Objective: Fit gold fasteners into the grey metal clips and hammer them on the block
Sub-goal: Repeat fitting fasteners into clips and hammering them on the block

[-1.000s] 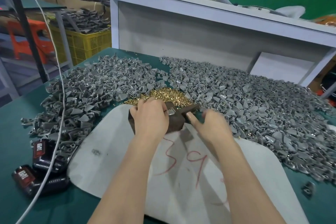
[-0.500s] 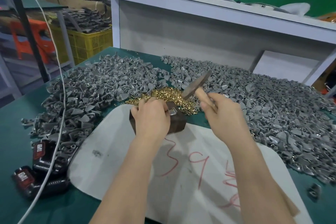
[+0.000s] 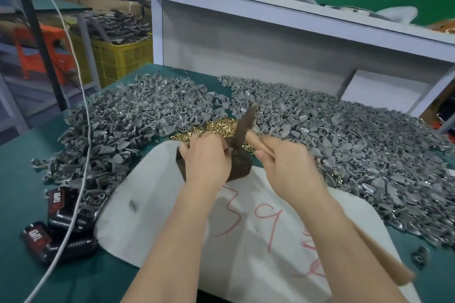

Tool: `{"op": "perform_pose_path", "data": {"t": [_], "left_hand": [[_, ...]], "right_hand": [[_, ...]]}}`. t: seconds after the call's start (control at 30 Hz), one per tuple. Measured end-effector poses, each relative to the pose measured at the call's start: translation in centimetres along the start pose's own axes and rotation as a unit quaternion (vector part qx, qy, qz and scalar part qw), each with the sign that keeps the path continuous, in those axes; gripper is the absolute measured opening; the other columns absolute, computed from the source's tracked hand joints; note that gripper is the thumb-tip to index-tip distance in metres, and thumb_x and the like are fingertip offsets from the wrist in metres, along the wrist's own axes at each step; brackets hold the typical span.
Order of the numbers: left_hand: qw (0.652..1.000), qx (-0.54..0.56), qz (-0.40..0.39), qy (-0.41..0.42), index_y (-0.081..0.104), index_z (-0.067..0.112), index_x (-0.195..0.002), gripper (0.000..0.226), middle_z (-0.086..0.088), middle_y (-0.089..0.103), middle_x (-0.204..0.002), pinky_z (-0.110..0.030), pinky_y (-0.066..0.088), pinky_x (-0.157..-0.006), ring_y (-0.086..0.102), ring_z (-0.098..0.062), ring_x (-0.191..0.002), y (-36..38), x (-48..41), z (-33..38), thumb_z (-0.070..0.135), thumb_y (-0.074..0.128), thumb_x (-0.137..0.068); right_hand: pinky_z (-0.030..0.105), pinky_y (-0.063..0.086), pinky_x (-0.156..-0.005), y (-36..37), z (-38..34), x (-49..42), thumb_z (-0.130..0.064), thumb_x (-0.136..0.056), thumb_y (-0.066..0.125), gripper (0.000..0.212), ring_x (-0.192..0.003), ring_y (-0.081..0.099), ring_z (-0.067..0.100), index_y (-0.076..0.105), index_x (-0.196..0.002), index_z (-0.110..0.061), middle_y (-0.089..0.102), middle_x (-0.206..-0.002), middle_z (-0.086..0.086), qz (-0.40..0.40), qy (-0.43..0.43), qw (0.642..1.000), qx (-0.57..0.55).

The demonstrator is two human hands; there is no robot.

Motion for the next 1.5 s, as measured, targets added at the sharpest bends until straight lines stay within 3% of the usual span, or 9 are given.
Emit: {"op": "perform_pose_path", "data": {"t": [0.07, 0.2, 0.37, 0.5, 0.63, 1.07, 1.2, 1.4, 1.5], "left_hand": [[1.0, -0.003, 0.0, 0.002, 0.069, 0.023, -0.096, 0.015, 0.003, 0.063, -0.105, -0.037, 0.03, -0.088, 0.045, -0.024, -0.109, 0.0, 0.1, 0.0, 0.024, 0.055, -0.092], [1.0, 0.004, 0.002, -0.001, 0.07, 0.023, -0.094, 0.015, 0.004, 0.065, -0.106, -0.037, 0.03, -0.09, 0.045, -0.024, -0.111, 0.0, 0.0, 0.0, 0.025, 0.056, -0.091], [1.0, -0.022, -0.003, -0.001, 0.07, 0.024, -0.097, 0.019, 0.004, 0.064, -0.109, -0.037, 0.03, -0.089, 0.046, -0.025, -0.111, 0.0, 0.0, 0.0, 0.025, 0.052, -0.092], [1.0, -0.008, -0.002, -0.006, 0.07, 0.023, -0.095, 0.017, 0.004, 0.065, -0.107, -0.038, 0.031, -0.093, 0.047, -0.024, -0.112, 0.0, -0.1, 0.0, 0.026, 0.054, -0.092], [1.0, -0.029, -0.003, 0.001, 0.07, 0.023, -0.097, 0.019, 0.002, 0.063, -0.109, -0.038, 0.031, -0.091, 0.046, -0.026, -0.112, -0.1, 0.1, 0.2, 0.025, 0.051, -0.093], [1.0, -0.007, 0.0, -0.009, 0.07, 0.025, -0.099, 0.019, 0.002, 0.063, -0.111, -0.037, 0.027, -0.088, 0.044, -0.025, -0.111, -0.2, 0.1, 0.0, 0.022, 0.052, -0.094], [1.0, 0.002, 0.007, -0.001, 0.07, 0.025, -0.099, 0.019, 0.002, 0.061, -0.111, -0.036, 0.024, -0.085, 0.043, -0.025, -0.11, -0.2, 0.2, 0.2, 0.022, 0.053, -0.094], [0.997, 0.068, 0.021, 0.034, 0.068, 0.028, -0.101, 0.017, 0.006, 0.057, -0.116, -0.034, 0.022, -0.088, 0.042, -0.021, -0.115, 0.0, 0.3, 1.3, 0.026, 0.053, -0.093], [0.987, 0.142, 0.07, 0.003, 0.063, 0.027, -0.115, 0.024, 0.007, 0.05, -0.126, -0.036, 0.026, -0.097, 0.041, -0.017, -0.121, -0.8, 0.1, 0.5, 0.03, 0.054, -0.093]], "right_hand": [[0.031, 0.044, -0.068, 0.5, 0.4, -0.1, -0.032, -0.095, 0.05, 0.026, -0.081, 0.061, 0.028, 0.058, -0.119, -0.032, 0.067, -0.091, 0.004, -0.047, 0.016, 0.998, 0.025], [0.027, 0.042, -0.063, -2.2, 0.2, 0.0, -0.028, -0.094, 0.054, 0.03, -0.067, 0.056, 0.021, 0.059, -0.124, -0.023, 0.063, -0.079, 0.001, 0.139, -0.008, 0.989, -0.05], [0.03, 0.045, -0.066, 0.8, 0.2, 0.2, -0.032, -0.096, 0.049, 0.029, -0.076, 0.059, 0.025, 0.056, -0.124, -0.032, 0.066, -0.088, 0.003, -0.038, 0.006, 0.999, 0.027], [0.026, 0.044, -0.068, -1.7, 0.3, 0.0, -0.032, -0.096, 0.051, 0.033, -0.076, 0.06, 0.025, 0.058, -0.127, -0.023, 0.07, -0.094, 0.007, 0.119, -0.002, 0.992, -0.041], [0.034, 0.049, -0.073, 1.5, 0.0, -0.1, -0.033, -0.096, 0.048, 0.026, -0.085, 0.062, 0.032, 0.057, -0.12, -0.026, 0.067, -0.093, 0.008, -0.085, 0.001, 0.996, 0.024], [0.026, 0.046, -0.048, 7.0, 7.3, -1.0, -0.051, -0.093, 0.048, 0.04, -0.049, 0.055, 0.015, 0.058, -0.086, -0.013, 0.061, -0.064, 0.003, -0.181, 0.263, 0.937, -0.14], [0.03, 0.05, -0.07, 5.6, 6.3, -1.7, -0.053, -0.093, 0.045, 0.041, -0.08, 0.058, 0.022, 0.063, -0.107, -0.019, 0.061, -0.091, 0.003, -0.125, 0.167, 0.975, 0.07], [0.01, 0.047, -0.079, 4.9, 1.4, -3.2, -0.016, -0.09, 0.06, 0.025, -0.086, 0.058, -0.008, 0.065, -0.113, -0.026, 0.067, -0.099, -0.011, -0.15, 0.01, 0.971, -0.188], [0.01, 0.046, -0.071, 2.6, 4.0, -5.2, -0.017, -0.091, 0.058, 0.017, -0.089, 0.057, -0.008, 0.065, -0.103, -0.026, 0.065, -0.099, -0.014, 0.013, 0.112, 0.97, -0.215]]}}
Point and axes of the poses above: each hand's wrist, its own x-axis away from the middle knuckle, its own y-axis out of the palm, z = x × y, the point moved 6 cm from there along -x, towards the middle knuckle
